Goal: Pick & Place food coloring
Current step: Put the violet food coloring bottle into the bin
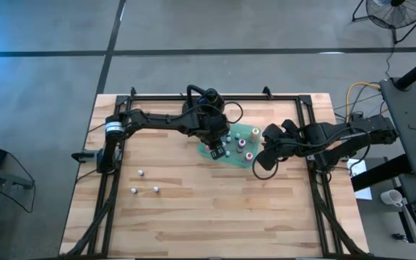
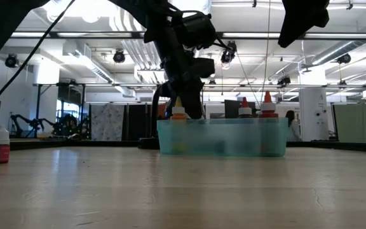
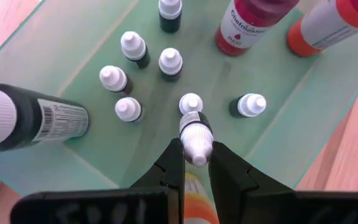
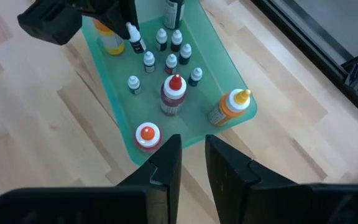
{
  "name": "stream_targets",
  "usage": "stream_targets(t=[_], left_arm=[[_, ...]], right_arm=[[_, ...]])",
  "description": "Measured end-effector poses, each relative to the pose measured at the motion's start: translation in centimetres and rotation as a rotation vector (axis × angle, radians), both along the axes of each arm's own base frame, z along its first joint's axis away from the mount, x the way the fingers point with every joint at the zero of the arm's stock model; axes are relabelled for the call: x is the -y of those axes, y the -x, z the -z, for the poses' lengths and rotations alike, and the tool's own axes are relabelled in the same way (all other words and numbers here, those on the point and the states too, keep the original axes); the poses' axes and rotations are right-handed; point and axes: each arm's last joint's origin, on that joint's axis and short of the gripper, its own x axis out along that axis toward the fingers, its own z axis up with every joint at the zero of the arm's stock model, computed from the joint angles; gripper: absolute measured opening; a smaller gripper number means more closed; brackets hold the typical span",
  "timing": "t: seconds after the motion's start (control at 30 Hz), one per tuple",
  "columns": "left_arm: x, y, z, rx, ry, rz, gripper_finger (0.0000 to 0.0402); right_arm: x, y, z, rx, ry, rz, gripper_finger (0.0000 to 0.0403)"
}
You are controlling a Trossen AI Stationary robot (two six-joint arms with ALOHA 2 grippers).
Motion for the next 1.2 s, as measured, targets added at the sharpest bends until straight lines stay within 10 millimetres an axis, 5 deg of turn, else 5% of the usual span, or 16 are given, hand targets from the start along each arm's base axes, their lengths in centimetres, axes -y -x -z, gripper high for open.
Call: stream_targets(t=[0.2,0.47,0.63,1.2], left_arm=[[0.4,-0.4,-1.1,0.014,-0.022,0.059,0.0028],[3.7,-1.1,-3.4,0.028,-0.152,0.295,0.0028],[5.2,-0.5,-2.6,-0.107,-0.285,0.381,0.0028],[4.9,-0.8,-0.5,-0.16,-0.199,0.43,0.0028]], right_arm=[[0.0,0.0,0.0,0.0,0.0,0.0,0.0063],[0.0,0.0,0.0,-0.001,0.0,0.0,0.0063],[0.0,0.0,0.0,-0.001,0.0,-0.001,0.0063],[0.0,0.0,0.0,0.011,-0.011,0.021,0.0063]])
